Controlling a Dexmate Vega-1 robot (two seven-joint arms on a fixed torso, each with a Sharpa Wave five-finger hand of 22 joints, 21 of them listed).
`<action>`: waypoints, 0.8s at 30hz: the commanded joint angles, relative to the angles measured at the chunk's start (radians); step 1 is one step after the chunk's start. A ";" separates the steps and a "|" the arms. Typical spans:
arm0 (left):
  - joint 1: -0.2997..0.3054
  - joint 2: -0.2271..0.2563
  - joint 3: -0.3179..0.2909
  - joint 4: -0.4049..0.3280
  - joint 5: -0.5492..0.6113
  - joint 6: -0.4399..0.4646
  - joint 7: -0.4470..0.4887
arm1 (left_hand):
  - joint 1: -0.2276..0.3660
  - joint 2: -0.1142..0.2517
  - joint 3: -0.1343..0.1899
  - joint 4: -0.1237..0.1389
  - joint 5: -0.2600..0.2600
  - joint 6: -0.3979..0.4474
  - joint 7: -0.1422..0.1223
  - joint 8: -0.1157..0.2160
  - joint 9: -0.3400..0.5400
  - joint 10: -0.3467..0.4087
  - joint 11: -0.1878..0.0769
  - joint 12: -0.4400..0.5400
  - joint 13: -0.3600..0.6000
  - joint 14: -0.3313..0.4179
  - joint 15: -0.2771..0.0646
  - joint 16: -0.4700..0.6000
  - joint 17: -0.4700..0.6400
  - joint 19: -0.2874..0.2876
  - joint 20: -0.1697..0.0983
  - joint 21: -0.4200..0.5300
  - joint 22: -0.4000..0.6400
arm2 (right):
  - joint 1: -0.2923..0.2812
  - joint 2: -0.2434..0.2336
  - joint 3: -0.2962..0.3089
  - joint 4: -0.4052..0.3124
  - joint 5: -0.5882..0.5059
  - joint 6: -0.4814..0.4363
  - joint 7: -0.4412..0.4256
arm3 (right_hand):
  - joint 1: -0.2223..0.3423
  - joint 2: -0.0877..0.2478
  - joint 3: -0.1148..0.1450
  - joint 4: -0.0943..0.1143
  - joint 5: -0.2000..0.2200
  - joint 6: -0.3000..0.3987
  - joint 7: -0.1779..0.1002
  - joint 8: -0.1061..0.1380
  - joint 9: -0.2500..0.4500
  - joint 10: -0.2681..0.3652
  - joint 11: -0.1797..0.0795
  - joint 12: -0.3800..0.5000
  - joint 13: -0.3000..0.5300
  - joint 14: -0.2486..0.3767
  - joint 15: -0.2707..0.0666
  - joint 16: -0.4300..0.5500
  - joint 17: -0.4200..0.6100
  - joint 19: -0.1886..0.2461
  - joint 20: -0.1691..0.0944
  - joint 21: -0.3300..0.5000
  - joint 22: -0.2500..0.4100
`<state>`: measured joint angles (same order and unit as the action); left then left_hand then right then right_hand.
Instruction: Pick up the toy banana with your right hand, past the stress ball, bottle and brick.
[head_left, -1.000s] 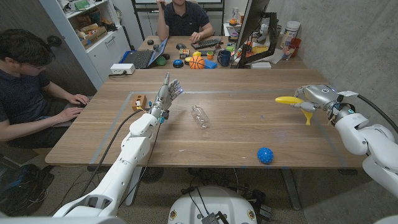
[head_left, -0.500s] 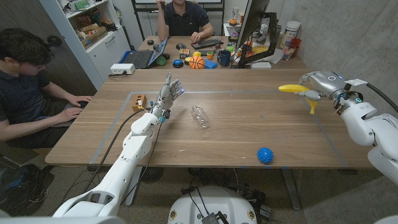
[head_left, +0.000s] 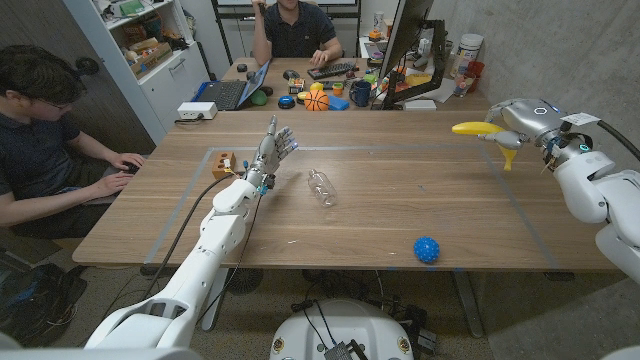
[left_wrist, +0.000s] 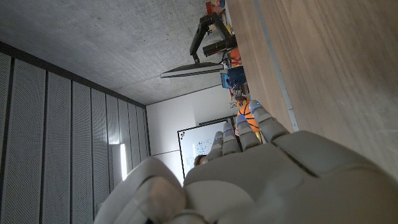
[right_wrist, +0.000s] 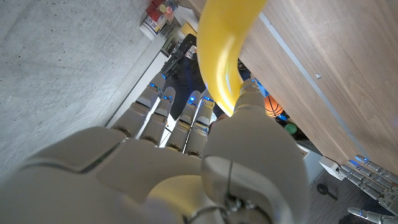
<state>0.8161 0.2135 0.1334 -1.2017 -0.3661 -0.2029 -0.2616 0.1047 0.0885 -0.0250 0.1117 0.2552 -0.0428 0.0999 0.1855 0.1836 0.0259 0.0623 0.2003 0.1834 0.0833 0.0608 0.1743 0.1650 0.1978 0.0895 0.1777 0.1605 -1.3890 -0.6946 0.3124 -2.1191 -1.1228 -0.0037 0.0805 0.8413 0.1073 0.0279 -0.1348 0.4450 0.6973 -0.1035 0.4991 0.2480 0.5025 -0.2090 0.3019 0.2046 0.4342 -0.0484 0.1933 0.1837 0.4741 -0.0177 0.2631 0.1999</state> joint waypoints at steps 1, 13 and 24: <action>-0.055 -0.008 0.008 0.072 0.004 -0.018 -0.027 | 0.012 0.002 -0.002 -0.003 -0.002 0.001 0.001 0.006 0.005 0.004 0.003 0.004 0.005 0.007 -0.001 0.006 0.003 0.002 0.007 0.003 0.006 | 0.042 -0.009 0.003 -0.013 -0.026 -0.016 0.025 | 0.041 0.049 0.004 0.006 0.010 0.164 -0.121 0.004 0.002 0.004 -0.006 0.006 0.004 0.008 -0.160 -0.004 0.005 0.003 -0.001 0.004 0.004; -0.093 -0.010 0.011 0.113 0.008 -0.021 -0.040 | 0.013 0.003 -0.002 -0.003 -0.003 0.001 0.001 0.006 0.005 0.005 0.002 0.004 0.005 0.008 -0.001 0.006 0.003 0.002 0.006 0.003 0.006 | 0.074 -0.017 -0.014 0.002 -0.030 -0.016 0.028 | 0.042 0.048 0.004 0.007 0.010 0.166 -0.121 0.005 0.003 0.006 -0.007 0.006 0.004 0.007 -0.160 -0.005 0.005 0.001 0.000 0.004 0.004; -0.105 -0.013 0.009 0.137 0.004 -0.030 -0.052 | 0.015 0.004 -0.001 -0.004 -0.004 0.002 0.001 0.007 0.005 0.005 0.002 0.004 0.005 0.008 -0.002 0.006 0.003 0.002 0.007 0.003 0.006 | 0.064 -0.010 -0.017 -0.009 -0.037 -0.027 0.032 | 0.043 0.048 0.004 0.007 0.010 0.166 -0.121 0.005 0.003 0.007 -0.007 0.006 0.003 0.007 -0.160 -0.005 0.005 0.001 0.000 0.003 0.004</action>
<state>0.7277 0.2036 0.1427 -1.0905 -0.3596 -0.2251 -0.3010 0.1086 0.0925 -0.0251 0.1117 0.2553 -0.0428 0.0999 0.1855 0.1835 0.0259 0.0623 0.2003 0.1835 0.0832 0.0608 0.1743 0.1651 0.1978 0.0895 0.1777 0.1604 -1.3236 -0.7081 0.2993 -2.1218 -1.1533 -0.0223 0.1090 0.8415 0.1071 0.0278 -0.1348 0.4525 0.6977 -0.1033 0.4989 0.2487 0.5074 -0.2103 0.3019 0.2047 0.4342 -0.0483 0.1885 0.1836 0.4742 -0.0178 0.2631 0.1999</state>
